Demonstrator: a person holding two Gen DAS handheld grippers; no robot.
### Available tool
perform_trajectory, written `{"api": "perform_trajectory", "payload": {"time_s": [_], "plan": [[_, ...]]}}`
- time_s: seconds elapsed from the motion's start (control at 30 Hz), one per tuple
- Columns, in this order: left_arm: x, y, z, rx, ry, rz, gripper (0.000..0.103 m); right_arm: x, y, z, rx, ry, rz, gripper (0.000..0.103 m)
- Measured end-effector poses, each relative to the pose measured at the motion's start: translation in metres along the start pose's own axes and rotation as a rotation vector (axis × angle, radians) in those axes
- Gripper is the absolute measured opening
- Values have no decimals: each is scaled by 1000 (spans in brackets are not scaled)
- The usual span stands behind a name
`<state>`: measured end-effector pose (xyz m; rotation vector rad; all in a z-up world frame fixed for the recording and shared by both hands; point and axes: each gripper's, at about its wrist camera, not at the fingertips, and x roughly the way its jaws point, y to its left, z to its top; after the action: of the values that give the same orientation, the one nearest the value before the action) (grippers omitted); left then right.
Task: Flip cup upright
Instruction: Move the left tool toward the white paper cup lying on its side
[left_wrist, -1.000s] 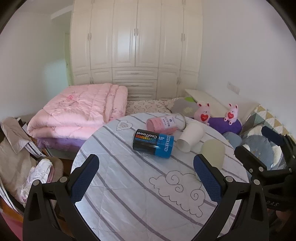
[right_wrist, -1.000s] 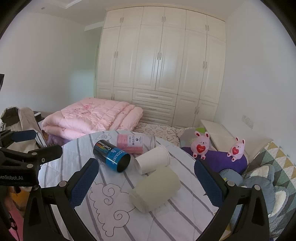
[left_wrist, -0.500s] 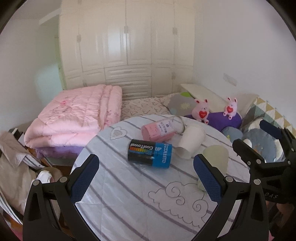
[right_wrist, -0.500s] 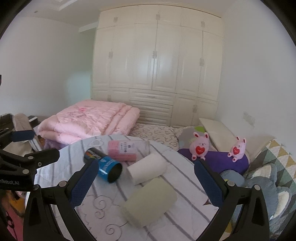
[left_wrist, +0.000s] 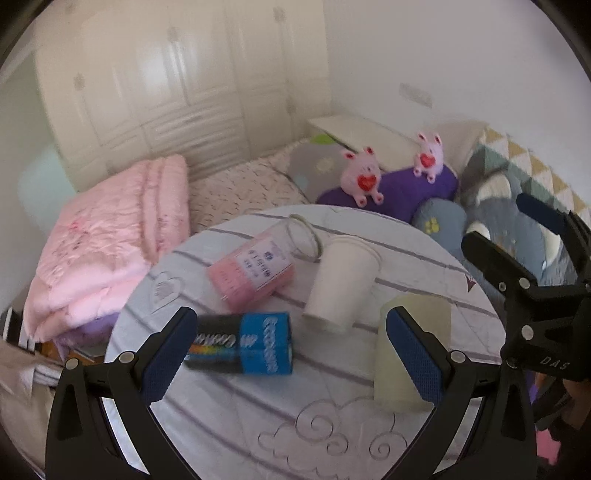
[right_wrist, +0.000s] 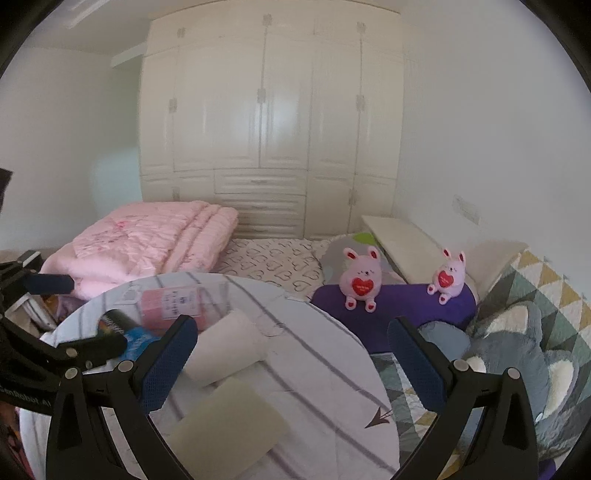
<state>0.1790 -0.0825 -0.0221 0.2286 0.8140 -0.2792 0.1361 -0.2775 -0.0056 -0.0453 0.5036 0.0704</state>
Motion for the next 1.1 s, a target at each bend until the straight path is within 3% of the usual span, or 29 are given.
{"api": "perform_trajectory", "payload": {"time_s": [0.2,0.27,0.4,0.53,0.63,0.7,0.8,0.9,0.97,1.1], "plan": [[63,-17,23,85,164,-14,103,31,-24,0,43,22,-5,103],[78,-19,27,75,199,-18,103,41,-30,-1,55,33,-1,103],[107,-30,30,62,291,-96,103,54,-41,-4,83,53,21,103],[129,-35,31,47,371,-112,102,63,-46,-6,101,61,36,103],[138,-35,31,31,401,-115,101,69,-46,-8,111,71,46,103],[143,-35,31,25,414,-112,91,74,-48,-10,121,83,53,103],[152,-34,32,9,449,-150,91,79,-49,-13,132,106,62,103],[156,-36,30,30,456,-120,88,83,-49,-13,137,119,62,103],[156,-37,29,19,452,-152,74,84,-48,-14,135,123,62,103],[146,-40,31,59,396,-108,72,83,-46,-14,131,126,59,103]]}}
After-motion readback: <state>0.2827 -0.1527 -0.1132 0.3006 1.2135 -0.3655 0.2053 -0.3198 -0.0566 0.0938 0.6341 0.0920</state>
